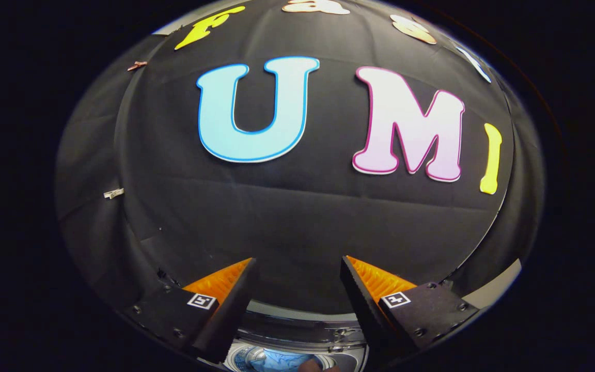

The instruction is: Put the clothes into the washing machine and then close the washing machine lid.

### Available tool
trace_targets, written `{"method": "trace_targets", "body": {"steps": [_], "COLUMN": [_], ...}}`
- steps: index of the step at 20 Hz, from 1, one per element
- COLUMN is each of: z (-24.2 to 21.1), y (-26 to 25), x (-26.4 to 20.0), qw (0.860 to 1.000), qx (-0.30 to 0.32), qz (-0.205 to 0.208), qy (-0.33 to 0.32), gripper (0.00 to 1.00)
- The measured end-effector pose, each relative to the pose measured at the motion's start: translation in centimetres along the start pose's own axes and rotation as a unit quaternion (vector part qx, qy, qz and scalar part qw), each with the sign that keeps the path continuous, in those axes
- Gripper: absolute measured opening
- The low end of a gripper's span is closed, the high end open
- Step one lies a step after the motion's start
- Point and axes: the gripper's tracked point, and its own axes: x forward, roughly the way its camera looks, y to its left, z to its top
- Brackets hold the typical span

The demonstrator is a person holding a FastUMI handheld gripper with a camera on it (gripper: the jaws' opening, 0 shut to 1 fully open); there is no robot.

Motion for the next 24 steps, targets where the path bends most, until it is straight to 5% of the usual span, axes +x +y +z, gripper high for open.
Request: {"method": "trace_targets", "body": {"steps": [9,24], "z": [-6.5,-7.2], "y": [-0.3,0.7], "x": [3.5,-4.2], "qw": [0.995,0.999], "qx": [0.055,0.046], "qz": [0.018,0.021], "qy": [0.079,-0.013], "gripper": [1.0,1.0]}}
